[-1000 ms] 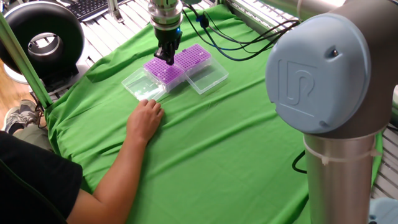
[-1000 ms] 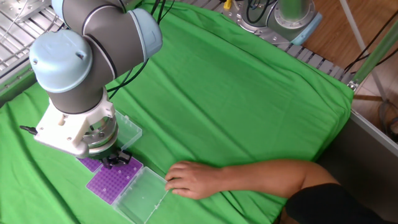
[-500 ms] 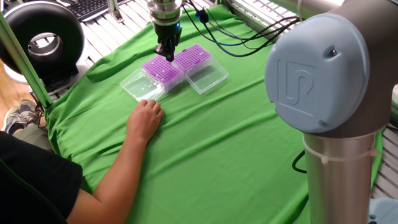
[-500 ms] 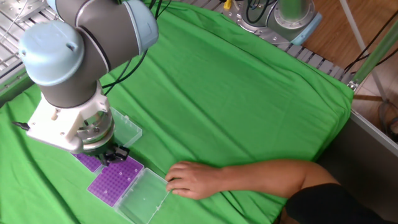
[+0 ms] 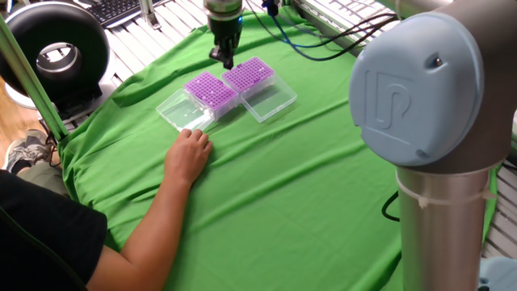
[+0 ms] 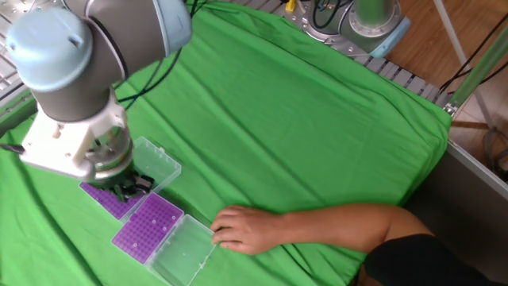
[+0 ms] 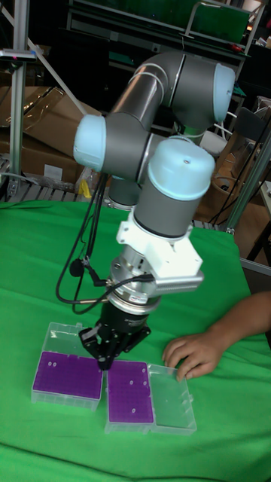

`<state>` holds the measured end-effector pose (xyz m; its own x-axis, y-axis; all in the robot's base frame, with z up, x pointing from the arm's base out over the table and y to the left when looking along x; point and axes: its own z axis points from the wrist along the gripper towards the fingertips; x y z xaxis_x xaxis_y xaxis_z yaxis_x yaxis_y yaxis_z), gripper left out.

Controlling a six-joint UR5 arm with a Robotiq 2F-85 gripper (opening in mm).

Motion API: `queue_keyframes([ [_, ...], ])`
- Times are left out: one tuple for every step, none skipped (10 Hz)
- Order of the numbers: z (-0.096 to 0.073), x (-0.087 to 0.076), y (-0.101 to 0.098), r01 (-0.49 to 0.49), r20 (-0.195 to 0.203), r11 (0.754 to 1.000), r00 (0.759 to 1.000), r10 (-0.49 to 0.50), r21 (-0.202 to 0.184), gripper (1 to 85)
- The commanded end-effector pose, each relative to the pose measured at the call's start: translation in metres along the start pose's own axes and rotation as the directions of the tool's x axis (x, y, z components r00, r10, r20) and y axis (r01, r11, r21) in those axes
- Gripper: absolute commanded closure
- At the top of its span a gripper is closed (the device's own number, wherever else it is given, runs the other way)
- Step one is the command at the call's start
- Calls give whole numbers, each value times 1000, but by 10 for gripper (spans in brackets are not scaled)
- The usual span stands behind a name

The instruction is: Insert a small pipette tip into the holder for small pipette tips

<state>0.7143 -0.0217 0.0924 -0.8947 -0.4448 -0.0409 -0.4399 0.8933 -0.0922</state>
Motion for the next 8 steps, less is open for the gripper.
queue_keyframes([
  [3, 13, -28, 43, 35, 999, 998, -43, 17, 847],
  [6, 19, -35, 53, 41, 998, 998, -54, 21, 847],
  [7, 25, -41, 60, 41, 998, 997, -61, 29, 847],
  [8, 29, -44, 67, 47, 997, 997, -69, 31, 847],
  [10, 32, -45, 75, 51, 997, 996, -76, 29, 847],
  [13, 36, -47, 81, 51, 996, 995, -82, 29, 847],
  [14, 39, -48, 84, 52, 996, 995, -85, 28, 847],
  [16, 40, -49, 86, 55, 996, 995, -88, 28, 847],
])
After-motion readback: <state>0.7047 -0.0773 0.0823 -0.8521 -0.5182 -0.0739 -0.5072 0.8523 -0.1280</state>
